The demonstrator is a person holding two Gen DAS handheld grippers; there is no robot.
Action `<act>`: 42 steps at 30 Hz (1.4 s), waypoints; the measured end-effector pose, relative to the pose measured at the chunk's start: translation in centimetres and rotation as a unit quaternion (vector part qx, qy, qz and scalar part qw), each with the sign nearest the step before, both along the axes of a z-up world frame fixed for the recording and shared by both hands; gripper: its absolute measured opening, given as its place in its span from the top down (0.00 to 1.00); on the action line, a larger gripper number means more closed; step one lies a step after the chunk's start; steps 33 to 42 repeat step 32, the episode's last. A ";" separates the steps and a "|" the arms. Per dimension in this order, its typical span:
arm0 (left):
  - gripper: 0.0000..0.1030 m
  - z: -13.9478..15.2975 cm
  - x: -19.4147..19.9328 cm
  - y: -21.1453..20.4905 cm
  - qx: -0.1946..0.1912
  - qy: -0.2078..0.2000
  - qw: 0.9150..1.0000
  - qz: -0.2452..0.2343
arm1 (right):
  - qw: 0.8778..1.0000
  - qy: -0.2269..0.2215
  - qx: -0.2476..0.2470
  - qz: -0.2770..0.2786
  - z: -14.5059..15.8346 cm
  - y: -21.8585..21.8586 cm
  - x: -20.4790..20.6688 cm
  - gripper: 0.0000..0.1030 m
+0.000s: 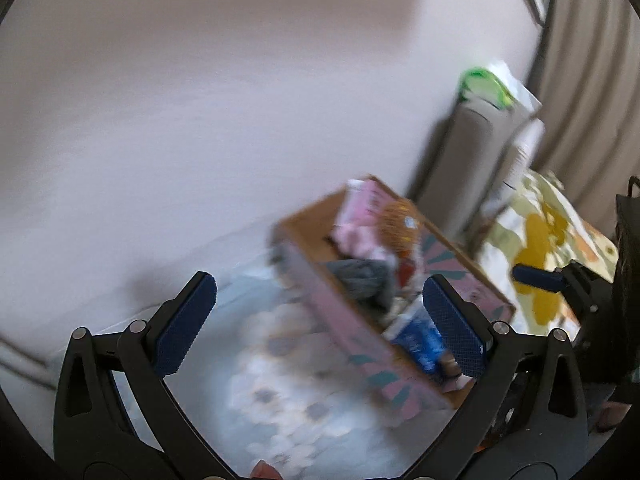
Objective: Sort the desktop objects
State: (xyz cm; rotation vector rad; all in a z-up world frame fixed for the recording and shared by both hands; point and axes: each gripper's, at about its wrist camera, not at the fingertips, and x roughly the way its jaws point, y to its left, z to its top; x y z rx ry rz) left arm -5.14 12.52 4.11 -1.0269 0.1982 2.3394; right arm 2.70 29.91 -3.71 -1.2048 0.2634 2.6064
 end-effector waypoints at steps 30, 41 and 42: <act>0.00 -1.2 5.7 -18.0 -0.014 -0.010 0.971 0.238 | 0.994 -0.021 0.010 0.109 -1.1 -13.5 -4.8 0.01; 0.00 -1.4 5.6 -17.7 -0.021 -0.011 0.972 0.235 | 0.994 -0.023 0.007 0.110 -1.1 -13.7 -4.7 0.01; 0.00 -1.4 5.6 -17.7 -0.021 -0.011 0.972 0.235 | 0.994 -0.023 0.007 0.110 -1.1 -13.7 -4.7 0.01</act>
